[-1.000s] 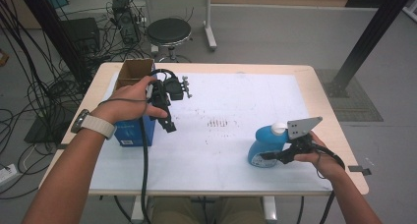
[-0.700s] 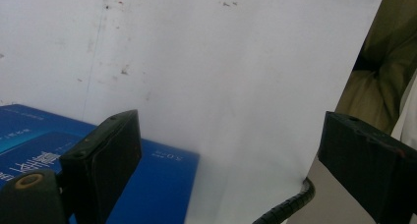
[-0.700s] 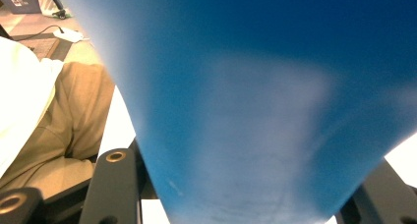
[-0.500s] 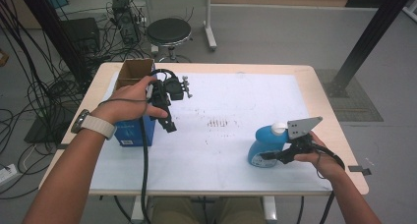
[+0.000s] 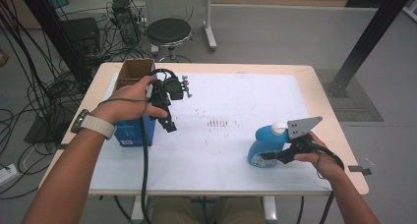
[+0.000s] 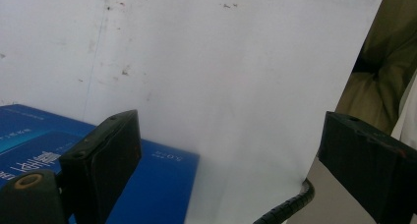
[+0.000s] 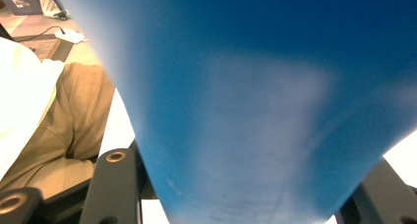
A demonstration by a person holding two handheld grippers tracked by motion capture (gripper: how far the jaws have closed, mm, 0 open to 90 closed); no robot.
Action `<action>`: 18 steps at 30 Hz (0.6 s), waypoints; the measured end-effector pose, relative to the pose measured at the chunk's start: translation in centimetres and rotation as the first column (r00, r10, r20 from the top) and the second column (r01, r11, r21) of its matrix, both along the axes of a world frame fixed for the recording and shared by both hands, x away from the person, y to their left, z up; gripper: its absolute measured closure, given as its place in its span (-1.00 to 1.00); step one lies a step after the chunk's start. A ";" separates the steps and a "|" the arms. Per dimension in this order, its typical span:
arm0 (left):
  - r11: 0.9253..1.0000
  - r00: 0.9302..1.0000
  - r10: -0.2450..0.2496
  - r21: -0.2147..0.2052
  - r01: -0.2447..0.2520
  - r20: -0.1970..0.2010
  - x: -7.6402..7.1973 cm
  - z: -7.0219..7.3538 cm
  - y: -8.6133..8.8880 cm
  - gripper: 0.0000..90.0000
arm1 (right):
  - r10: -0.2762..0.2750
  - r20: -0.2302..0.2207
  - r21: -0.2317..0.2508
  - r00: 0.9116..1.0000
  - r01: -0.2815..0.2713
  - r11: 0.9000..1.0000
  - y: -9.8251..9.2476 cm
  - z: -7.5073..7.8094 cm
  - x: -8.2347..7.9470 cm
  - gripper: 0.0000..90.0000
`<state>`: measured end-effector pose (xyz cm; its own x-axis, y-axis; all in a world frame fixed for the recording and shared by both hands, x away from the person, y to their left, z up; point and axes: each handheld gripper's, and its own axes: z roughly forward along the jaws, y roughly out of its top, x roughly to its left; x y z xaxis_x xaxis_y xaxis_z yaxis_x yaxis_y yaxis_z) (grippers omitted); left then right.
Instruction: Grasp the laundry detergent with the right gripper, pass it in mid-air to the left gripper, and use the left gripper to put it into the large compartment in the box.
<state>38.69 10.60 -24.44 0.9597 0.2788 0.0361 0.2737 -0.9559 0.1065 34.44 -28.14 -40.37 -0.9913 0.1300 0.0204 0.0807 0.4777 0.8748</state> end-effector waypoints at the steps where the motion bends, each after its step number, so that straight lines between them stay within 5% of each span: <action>1: 1.000 1.000 0.002 -0.003 -0.002 -0.001 0.0 0.0 0.0 -0.79 | 0.000 0.000 -0.001 1.000 0.000 1.000 0.0 0.0 0.0 -0.05; 18: 1.000 1.000 0.001 -0.001 -0.001 0.001 -0.4 0.5 0.0 -0.78 | -0.006 -0.008 0.008 1.000 0.006 1.000 0.2 0.4 -0.3 -0.04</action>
<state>38.27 10.57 -23.89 0.9594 0.2796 0.0371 0.2743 -0.9556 0.1078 34.19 -27.91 -39.95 -0.9903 0.1358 0.0297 0.0908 0.4702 0.8779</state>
